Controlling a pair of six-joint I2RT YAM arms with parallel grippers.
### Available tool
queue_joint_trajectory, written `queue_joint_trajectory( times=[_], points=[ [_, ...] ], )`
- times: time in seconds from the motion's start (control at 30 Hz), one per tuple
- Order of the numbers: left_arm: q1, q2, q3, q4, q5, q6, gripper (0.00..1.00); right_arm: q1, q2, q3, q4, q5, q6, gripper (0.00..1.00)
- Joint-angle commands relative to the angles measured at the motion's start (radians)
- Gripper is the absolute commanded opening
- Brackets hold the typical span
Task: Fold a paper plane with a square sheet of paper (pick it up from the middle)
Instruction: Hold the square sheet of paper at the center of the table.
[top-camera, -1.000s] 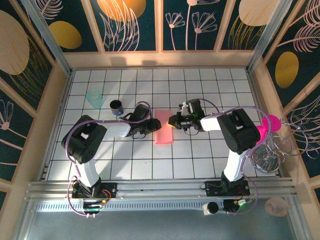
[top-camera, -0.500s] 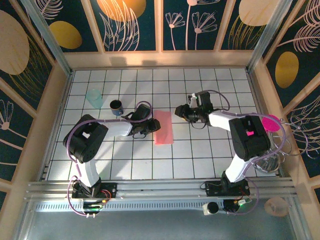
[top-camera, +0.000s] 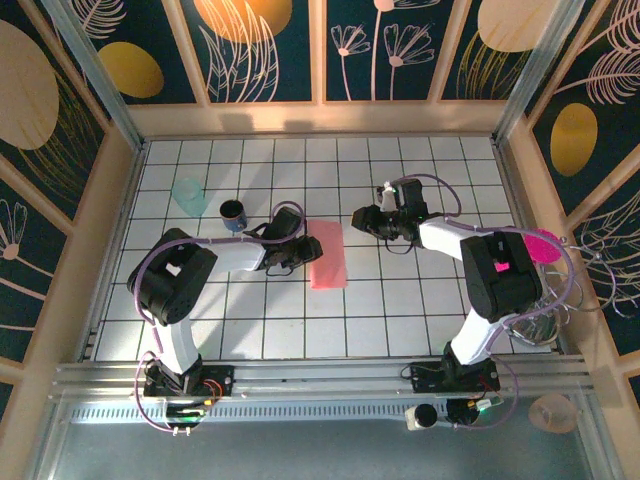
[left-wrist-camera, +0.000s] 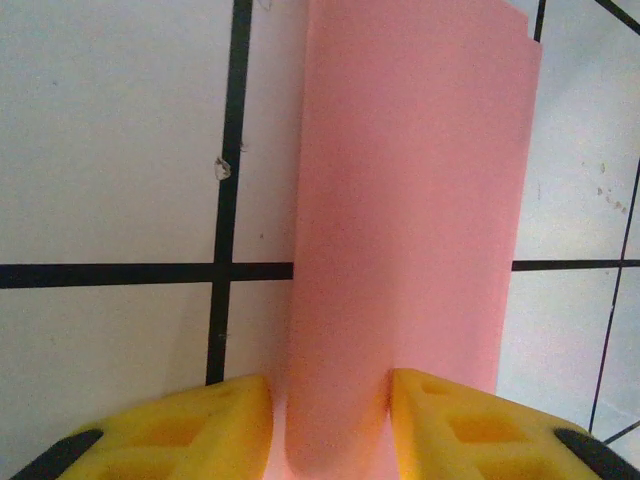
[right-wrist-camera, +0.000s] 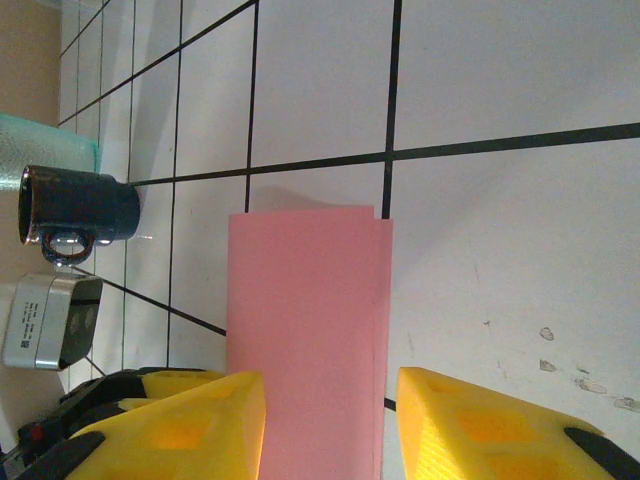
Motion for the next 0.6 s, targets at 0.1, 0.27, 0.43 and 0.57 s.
queue_joint_trajectory(
  times=[0.1,0.27,0.43,0.57],
  points=[
    [-0.023,0.280,-0.083,-0.078,-0.077,0.055,0.44,-0.009,-0.005,-0.004,0.007,-0.003,-0.011,0.40],
    [-0.023,0.294,-0.072,-0.099,-0.088,0.063,0.44,-0.009,0.002,-0.005,0.011,-0.007,-0.009,0.42],
    [-0.022,0.317,-0.047,-0.152,-0.113,0.100,0.41,-0.009,0.003,-0.009,0.011,-0.005,-0.009,0.42],
    [-0.023,0.330,-0.033,-0.167,-0.119,0.105,0.40,-0.007,0.005,-0.013,0.011,-0.004,-0.009,0.42]
  ],
)
